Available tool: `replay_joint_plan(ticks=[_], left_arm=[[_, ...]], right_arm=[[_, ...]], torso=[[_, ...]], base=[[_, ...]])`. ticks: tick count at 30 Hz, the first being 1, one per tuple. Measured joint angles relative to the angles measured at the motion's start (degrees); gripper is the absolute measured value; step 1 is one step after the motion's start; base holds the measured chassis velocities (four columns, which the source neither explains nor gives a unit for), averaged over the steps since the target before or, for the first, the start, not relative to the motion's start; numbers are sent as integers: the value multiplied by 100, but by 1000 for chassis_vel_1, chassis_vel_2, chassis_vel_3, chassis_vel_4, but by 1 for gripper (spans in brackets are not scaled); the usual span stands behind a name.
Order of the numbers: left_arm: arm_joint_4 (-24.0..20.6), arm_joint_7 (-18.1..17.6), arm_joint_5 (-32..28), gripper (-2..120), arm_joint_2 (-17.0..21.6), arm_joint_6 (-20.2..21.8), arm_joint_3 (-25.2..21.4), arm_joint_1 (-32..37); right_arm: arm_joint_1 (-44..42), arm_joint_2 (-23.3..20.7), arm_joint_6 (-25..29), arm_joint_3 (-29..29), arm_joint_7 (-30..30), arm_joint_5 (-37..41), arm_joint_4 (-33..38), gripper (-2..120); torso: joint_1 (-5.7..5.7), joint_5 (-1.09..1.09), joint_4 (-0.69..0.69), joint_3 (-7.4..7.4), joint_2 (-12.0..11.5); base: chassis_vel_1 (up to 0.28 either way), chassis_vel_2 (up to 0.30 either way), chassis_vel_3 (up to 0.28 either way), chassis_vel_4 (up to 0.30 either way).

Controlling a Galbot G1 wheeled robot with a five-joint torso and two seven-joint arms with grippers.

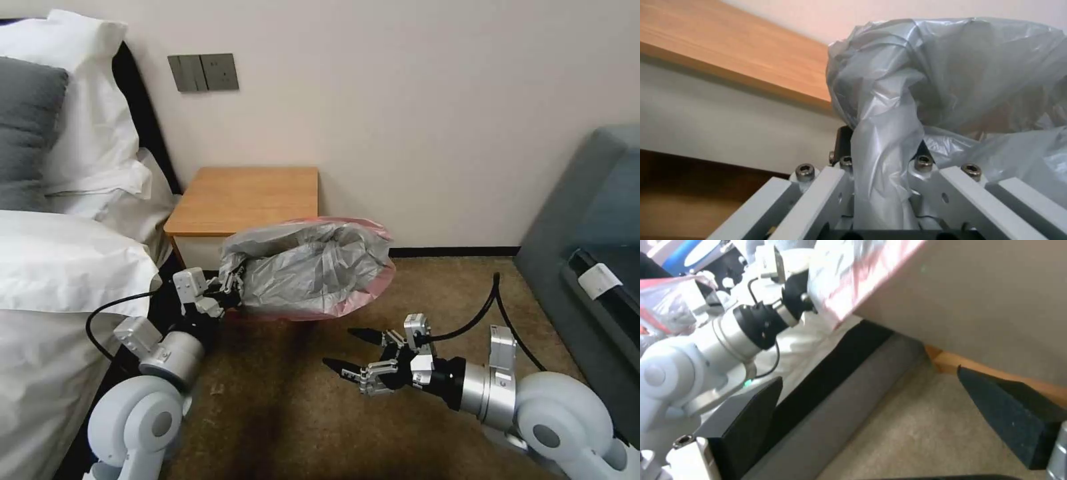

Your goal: Pick up the garbage bag from the table and place it over the trash can.

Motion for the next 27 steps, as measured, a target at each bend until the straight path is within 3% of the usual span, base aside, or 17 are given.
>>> replay_joint_plan(ticks=[23, 25, 27], left_arm=[[14, 30, 219, 7, 7, -12, 221, 11], [12, 30, 225, 7, 6, -15, 236, 11], [1, 31, 238, 7, -3, -17, 266, 16]], right_arm=[[362, 72, -128, -231, 554, 650, 215, 98], [362, 82, -129, -236, 561, 650, 219, 96], [363, 92, -129, -244, 575, 649, 225, 87]], torso=[[0, 0, 0, 0, 0], [0, 0, 0, 0, 0], [0, 0, 0, 0, 0]], base=[[0, 0, 0, 0], [0, 0, 0, 0], [0, 0, 0, 0]])
